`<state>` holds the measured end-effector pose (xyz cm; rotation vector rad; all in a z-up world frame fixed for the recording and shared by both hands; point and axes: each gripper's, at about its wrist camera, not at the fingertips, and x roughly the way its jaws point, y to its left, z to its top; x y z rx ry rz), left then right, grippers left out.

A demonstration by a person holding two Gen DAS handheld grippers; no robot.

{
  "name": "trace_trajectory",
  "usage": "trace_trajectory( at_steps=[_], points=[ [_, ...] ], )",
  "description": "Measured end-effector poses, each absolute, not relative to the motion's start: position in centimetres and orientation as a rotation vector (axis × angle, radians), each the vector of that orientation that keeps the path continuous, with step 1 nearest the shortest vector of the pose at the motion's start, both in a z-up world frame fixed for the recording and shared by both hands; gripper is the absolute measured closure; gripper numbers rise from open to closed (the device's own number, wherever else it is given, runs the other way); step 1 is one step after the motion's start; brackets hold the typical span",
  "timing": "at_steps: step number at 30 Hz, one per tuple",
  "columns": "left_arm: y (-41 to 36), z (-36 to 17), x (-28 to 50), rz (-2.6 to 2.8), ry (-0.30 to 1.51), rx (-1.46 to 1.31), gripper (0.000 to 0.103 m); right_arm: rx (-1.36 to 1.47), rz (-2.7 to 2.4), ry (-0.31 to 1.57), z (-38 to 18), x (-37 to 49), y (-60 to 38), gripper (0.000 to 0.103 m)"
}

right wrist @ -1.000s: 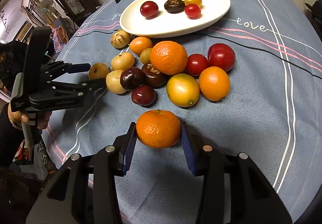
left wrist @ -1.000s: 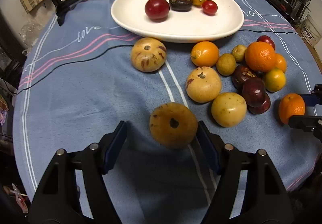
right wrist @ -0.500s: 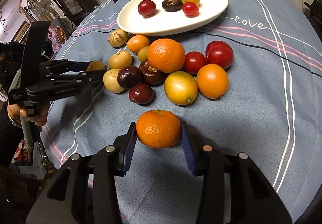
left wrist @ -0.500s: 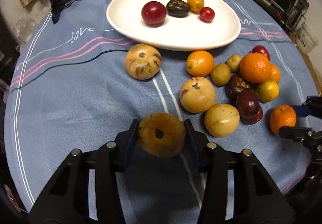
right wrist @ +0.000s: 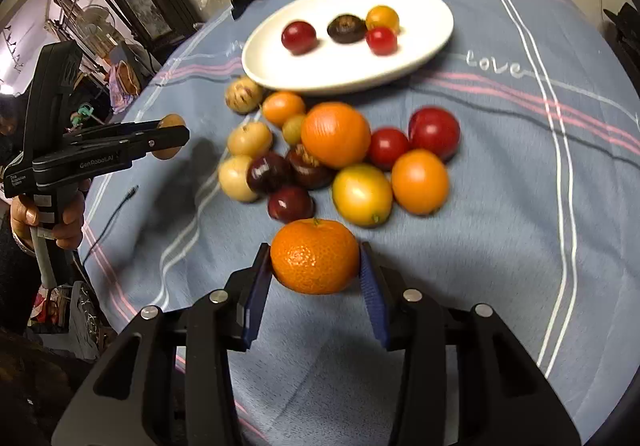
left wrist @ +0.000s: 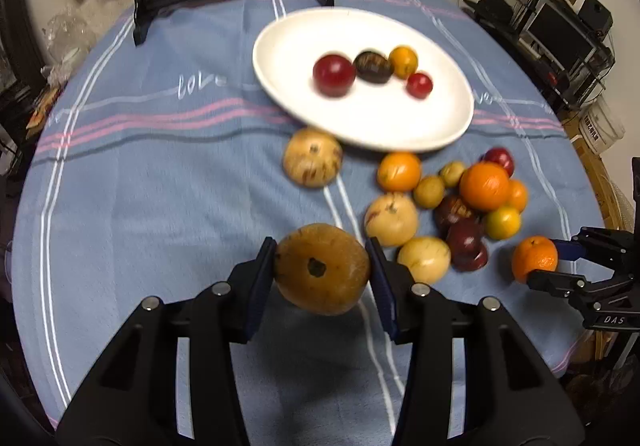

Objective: Organize fruits
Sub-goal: 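Carry the tan fruit and the mandarin over the white plate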

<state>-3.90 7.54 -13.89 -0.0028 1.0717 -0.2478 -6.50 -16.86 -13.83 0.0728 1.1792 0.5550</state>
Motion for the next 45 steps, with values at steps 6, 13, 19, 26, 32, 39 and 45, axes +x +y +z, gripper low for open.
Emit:
trace_trajectory(
  at_steps=[6, 13, 19, 26, 32, 39, 45],
  points=[
    [6.3, -10.2, -1.6, -0.277, 0.991, 0.0, 0.057, 0.059, 0.59, 1.079, -9.6, -3.9, -16.7, 0.059],
    [4.4, -6.1, 3.1, -0.274, 0.898, 0.023, 0.057, 0.024, 0.587, 0.938, -4.8, 1.4, -16.5, 0.059],
    [2.9, -5.6, 6.8, -0.225, 0.891, 0.06, 0.057, 0.025, 0.583, 0.906, -4.1, 6.0, -15.7, 0.059],
    [2.2, -7.5, 9.6, -0.198, 0.937, 0.051, 0.057, 0.011, 0.605, 0.921, -5.1, 9.1, -14.0, 0.059],
    [1.9, -8.8, 11.4, -0.175, 0.959, 0.064, 0.057, 0.006, 0.606, 0.949, -6.3, 11.2, -13.3, 0.059],
    [1.4, -10.3, 13.1, -0.168, 0.986, 0.089, 0.057, 0.006, 0.614, 0.986, -8.3, 12.6, -12.5, 0.059],
    [1.1, -11.9, 14.5, -0.162, 1.02, 0.102, 0.057, 0.003, 0.622, 1.016, -9.8, 13.2, -12.3, 0.059]
  ],
)
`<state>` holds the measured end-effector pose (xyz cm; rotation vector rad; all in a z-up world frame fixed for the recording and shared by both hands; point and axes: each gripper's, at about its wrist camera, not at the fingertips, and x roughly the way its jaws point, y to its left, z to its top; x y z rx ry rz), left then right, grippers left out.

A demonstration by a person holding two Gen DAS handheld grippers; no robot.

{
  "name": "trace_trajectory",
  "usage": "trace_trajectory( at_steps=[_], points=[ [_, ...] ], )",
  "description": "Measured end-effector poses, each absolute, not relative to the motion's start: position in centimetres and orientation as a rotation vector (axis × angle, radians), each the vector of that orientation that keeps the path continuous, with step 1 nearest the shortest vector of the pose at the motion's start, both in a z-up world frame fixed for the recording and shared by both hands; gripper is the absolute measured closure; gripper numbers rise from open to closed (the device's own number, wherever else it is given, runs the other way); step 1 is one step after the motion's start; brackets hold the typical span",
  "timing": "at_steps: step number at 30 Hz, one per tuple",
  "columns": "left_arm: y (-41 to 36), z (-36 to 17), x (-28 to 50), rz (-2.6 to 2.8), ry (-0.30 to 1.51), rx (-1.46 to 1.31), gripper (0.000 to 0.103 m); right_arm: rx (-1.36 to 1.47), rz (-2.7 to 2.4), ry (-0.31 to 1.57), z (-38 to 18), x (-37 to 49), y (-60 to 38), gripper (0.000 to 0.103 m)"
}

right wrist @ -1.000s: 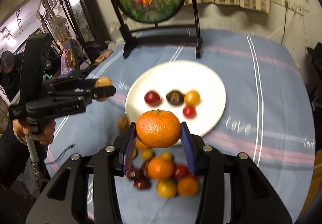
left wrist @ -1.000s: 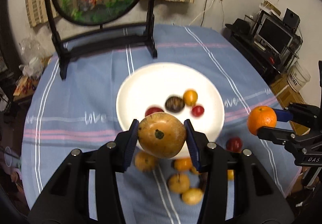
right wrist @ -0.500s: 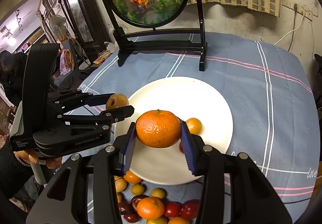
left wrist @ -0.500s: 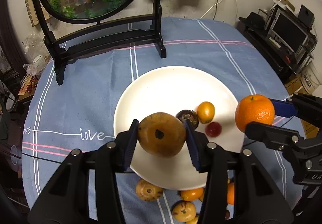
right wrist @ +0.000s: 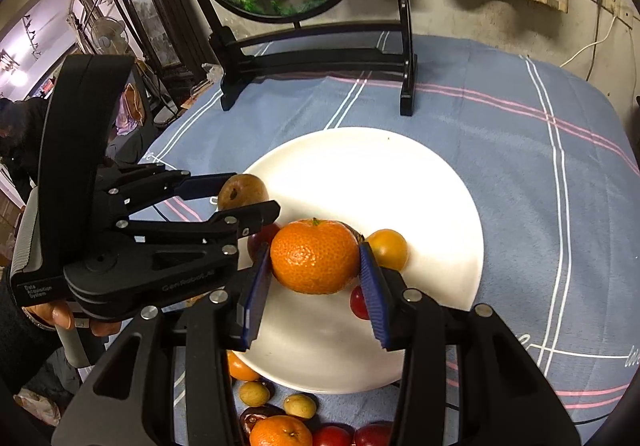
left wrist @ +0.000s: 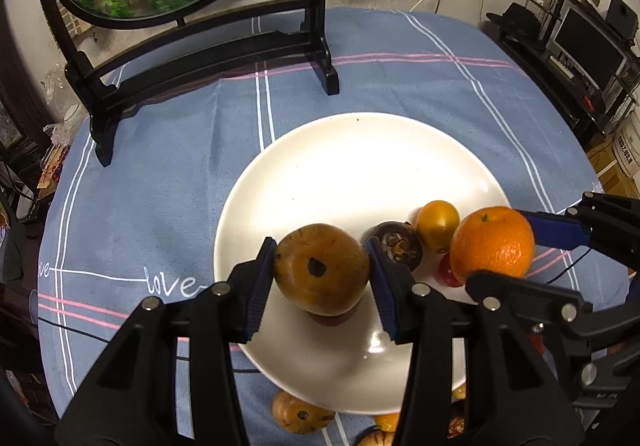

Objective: Organize fruits
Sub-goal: 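Carry the tan fruit and the mandarin over the white plate, then open both grippers to release the fruits onto the plate, then withdraw both open grippers from the plate toward the fruit cluster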

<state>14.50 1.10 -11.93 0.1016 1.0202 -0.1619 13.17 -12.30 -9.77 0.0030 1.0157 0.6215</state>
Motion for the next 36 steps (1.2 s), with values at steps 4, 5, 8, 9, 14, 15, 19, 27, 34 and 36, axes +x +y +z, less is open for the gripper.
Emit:
trace_trajectory(
  at_steps=[4, 5, 8, 9, 14, 15, 19, 27, 34, 36],
  points=[
    [1.1, -12.9, 15.7, -0.15, 1.042, 0.102, 0.057, -0.004, 0.624, 1.025, -10.4, 13.3, -12.2, 0.059],
    [1.2, -13.0, 15.8, -0.146, 1.046, 0.102, 0.057, -0.007, 0.622, 1.026, -10.5, 13.3, -12.2, 0.059],
    [1.1, -13.3, 16.3, -0.147, 1.054, 0.101, 0.056, -0.027, 0.616, 1.037, -11.0, 13.5, -11.9, 0.058],
    [1.0, -13.3, 16.4, -0.147, 1.054, 0.1, 0.056, -0.039, 0.606, 1.041, -11.2, 13.7, -11.8, 0.058],
    [0.9, -13.6, 16.5, -0.148, 1.062, 0.101, 0.054, -0.034, 0.584, 1.061, -11.8, 14.1, -12.3, 0.058],
    [0.9, -13.6, 16.4, -0.147, 1.06, 0.102, 0.046, -0.03, 0.586, 1.055, -11.7, 14.0, -12.4, 0.058],
    [0.9, -12.8, 16.2, -0.157, 1.035, 0.088, 0.039, -0.029, 0.582, 1.058, -11.3, 13.9, -12.7, 0.057],
    [1.7, -10.9, 15.2, -0.129, 1.009, 0.084, 0.039, 0.006, 0.551, 0.979, -9.1, 13.2, -13.4, 0.039],
    [4.9, -7.7, 12.0, -0.091, 0.944, 0.047, 0.037, -0.007, 0.51, 0.966, -6.9, 10.1, -17.0, 0.039],
    [5.9, -6.9, 10.5, -0.084, 0.93, 0.042, 0.036, -0.003, 0.498, 0.974, -6.7, 8.6, -18.2, 0.039]
  ],
)
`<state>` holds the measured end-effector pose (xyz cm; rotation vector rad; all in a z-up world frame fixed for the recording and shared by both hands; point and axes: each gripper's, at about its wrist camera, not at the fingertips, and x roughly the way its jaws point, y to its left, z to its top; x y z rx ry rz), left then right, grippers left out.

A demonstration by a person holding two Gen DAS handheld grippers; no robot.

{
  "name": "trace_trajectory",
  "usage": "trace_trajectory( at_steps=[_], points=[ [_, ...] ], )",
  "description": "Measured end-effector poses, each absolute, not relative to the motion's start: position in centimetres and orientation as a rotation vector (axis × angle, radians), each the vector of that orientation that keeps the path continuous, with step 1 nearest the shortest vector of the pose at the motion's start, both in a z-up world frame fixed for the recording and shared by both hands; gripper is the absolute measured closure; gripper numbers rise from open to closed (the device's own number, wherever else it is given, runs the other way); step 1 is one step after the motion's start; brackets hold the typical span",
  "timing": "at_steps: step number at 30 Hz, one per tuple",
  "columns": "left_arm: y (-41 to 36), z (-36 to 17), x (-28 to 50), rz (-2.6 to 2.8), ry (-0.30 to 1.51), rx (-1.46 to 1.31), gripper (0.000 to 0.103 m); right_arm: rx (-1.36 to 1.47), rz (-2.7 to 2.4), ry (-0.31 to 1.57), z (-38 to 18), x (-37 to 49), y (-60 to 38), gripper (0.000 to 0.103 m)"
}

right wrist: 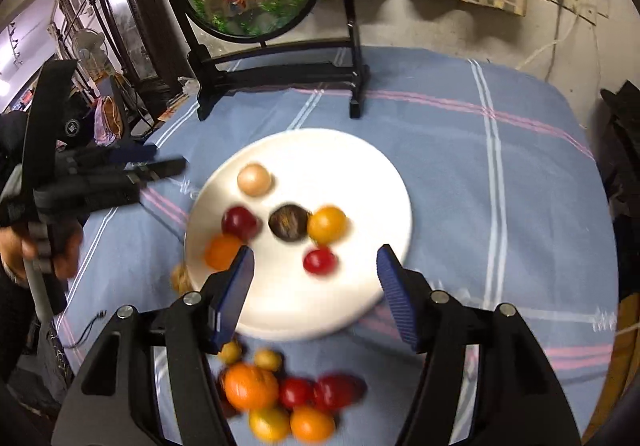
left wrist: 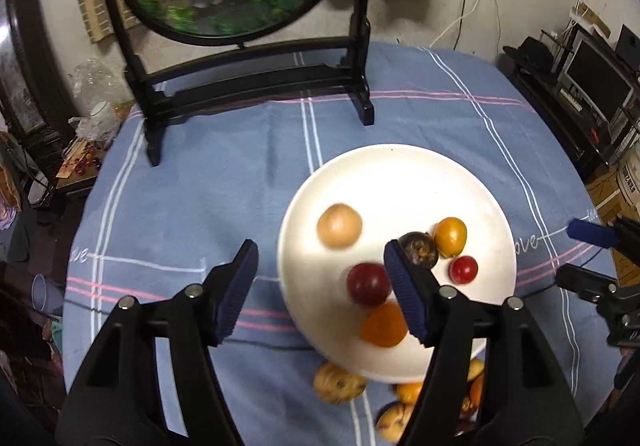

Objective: Organize fruits
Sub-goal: 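Withdraw both open grippers from the plate toward the fruit cluster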

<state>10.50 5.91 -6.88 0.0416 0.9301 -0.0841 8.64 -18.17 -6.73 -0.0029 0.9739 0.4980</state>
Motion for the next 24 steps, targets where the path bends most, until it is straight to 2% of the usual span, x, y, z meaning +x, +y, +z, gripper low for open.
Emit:
trace_trajectory(
  at_steps=[5, 11, 15, 24],
  points=[
    [7.1, -6.5, 6.2, -0.078, 0.921, 0.045, 0.03, 0.026, 0.488, 1.005, -7.9, 3.3, -20.9, 0.039],
    [7.8, -8.6, 1.4, -0.086, 0.987, 0.016, 0.03, -0.06, 0.507, 1.095, -12.1, -3.4, -20.9, 0.041],
    [7.6, -10.4, -1.8, -0.103, 1.044, 0.016, 0.03, -0.199, 0.481, 1.119, -14.4, -4.5, -19.8, 0.055],
    [7.6, -12.9, -6.3, -0.131, 1.125, -0.004, 0.03, -0.247, 0.532, 1.127, -16.2, -2.1, -19.6, 0.057]
  ],
)
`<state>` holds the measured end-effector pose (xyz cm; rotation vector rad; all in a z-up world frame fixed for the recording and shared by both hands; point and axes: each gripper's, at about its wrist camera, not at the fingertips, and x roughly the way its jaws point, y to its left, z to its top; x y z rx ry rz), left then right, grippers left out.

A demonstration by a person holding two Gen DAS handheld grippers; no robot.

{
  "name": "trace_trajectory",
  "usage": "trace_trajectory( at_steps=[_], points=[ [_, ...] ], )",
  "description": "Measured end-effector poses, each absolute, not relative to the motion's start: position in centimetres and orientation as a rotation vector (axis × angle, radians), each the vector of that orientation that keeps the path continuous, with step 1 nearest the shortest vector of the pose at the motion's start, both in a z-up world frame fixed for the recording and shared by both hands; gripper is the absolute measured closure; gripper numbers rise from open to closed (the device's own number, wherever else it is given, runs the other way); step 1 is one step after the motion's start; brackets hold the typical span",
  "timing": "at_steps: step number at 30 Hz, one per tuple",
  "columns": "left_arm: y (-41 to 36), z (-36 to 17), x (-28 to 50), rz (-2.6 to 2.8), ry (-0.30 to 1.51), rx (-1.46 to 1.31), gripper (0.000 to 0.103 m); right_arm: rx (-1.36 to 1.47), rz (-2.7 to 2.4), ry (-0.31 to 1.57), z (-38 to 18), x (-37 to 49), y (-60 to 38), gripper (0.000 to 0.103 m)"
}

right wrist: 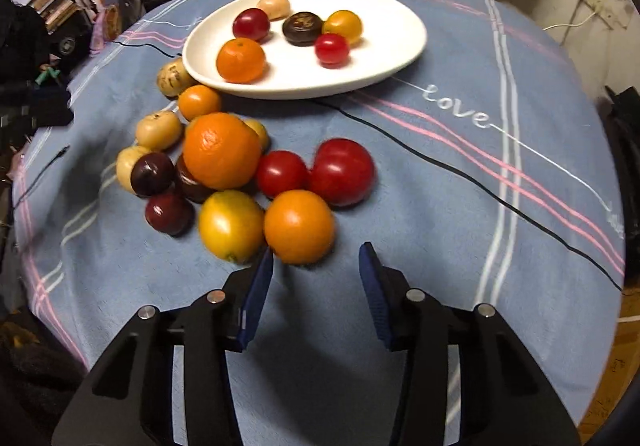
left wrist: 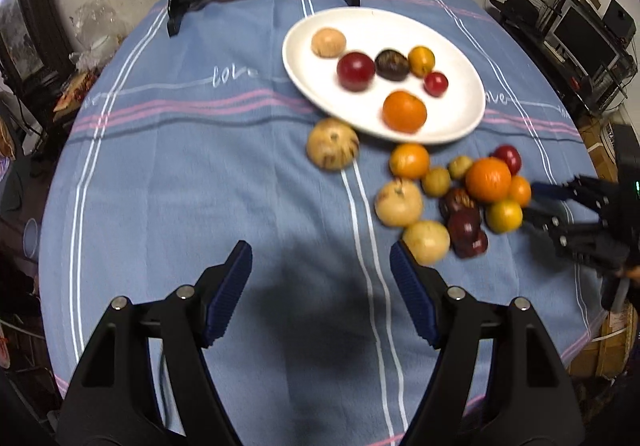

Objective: Organize fruits
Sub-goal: 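Withdraw both open grippers from the plate toward the fruit cluster, then grasp a pale yellow round fruit with the left gripper while the right grasps an orange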

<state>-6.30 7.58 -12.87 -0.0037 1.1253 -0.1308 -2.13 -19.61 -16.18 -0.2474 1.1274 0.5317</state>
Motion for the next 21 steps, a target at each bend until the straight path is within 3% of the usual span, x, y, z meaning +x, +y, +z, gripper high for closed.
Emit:
trace_trajectory(
  at_steps=[6, 21],
  points=[
    [5.7, -14.2, -7.2, -0.19, 1.158, -0.028, 0.03, -0.232, 0.578, 1.133, -16.2, -1.4, -18.5, 0.067],
    [0.1, -17.9, -4.9, -0.338, 1.162, 0.08, 0.034, -0.048, 0.538, 1.183, -15.5, -2.9, -22.5, 0.067]
  ],
)
